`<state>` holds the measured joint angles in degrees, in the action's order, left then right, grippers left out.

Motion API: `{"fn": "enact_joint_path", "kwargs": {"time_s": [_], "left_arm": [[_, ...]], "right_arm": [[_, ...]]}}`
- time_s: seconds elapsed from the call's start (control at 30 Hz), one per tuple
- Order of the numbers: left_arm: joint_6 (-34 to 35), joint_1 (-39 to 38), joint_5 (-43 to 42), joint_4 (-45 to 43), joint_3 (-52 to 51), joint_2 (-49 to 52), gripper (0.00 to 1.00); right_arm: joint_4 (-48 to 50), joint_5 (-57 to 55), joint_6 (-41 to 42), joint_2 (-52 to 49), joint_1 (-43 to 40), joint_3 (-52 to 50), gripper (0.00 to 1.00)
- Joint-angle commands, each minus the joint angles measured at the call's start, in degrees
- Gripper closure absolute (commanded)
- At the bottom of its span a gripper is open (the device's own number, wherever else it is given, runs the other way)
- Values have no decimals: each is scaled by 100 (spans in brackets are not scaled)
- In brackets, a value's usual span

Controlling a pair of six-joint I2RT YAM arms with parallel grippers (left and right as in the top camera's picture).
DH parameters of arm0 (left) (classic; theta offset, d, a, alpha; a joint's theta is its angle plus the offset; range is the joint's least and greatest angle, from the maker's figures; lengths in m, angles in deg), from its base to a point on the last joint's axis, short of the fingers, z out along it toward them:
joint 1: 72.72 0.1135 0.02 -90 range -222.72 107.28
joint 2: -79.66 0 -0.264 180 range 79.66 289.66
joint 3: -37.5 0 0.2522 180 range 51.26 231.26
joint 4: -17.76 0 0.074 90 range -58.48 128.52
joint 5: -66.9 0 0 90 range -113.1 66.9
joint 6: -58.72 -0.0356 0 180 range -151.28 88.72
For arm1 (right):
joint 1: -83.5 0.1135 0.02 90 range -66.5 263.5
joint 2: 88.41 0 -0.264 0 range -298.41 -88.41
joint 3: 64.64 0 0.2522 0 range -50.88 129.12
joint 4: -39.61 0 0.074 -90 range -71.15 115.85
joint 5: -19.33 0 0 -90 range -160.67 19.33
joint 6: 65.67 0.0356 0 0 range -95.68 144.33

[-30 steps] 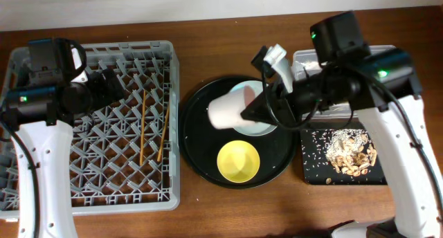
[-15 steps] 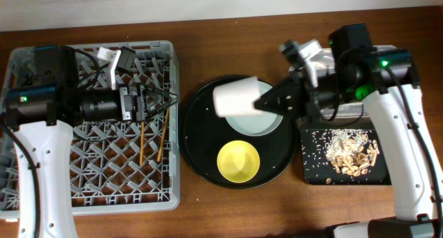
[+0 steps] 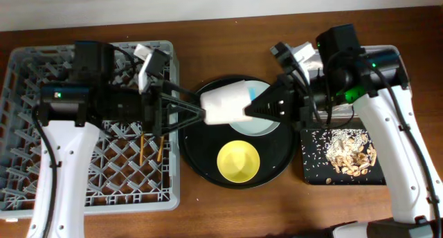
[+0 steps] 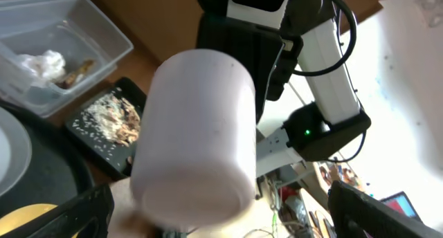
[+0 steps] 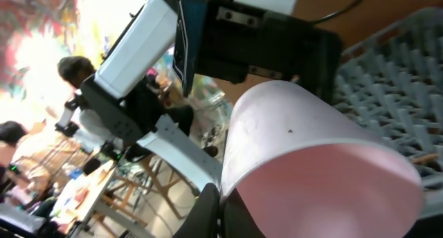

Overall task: Sort waste into correct bins and load items into the dishwasher rack
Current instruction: 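Lift the pink cup and pass it toward the left gripper, then grasp the pink cup with the left gripper, release right gripper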

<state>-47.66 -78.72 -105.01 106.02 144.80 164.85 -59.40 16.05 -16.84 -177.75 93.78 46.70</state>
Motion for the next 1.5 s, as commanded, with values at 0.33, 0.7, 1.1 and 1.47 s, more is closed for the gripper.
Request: {"fn": "enact_joint_path", "kwargs": {"time_s": [0.33, 0.7, 1.1, 1.47], "left_arm": [[-131, -411, 186, -52, 35, -24, 23], [-131, -697, 385, -76, 35, -24, 32], [-127, -695, 396, -313, 37, -24, 50], [997, -96, 2295, -328, 92, -37, 60]], "right_arm": [[140, 221, -79, -15, 170, -17, 96], [192, 221, -39, -15, 170, -13, 96], [190, 221, 42, -15, 164, -13, 64], [188, 177, 337, 22, -791, -11, 20]]}}
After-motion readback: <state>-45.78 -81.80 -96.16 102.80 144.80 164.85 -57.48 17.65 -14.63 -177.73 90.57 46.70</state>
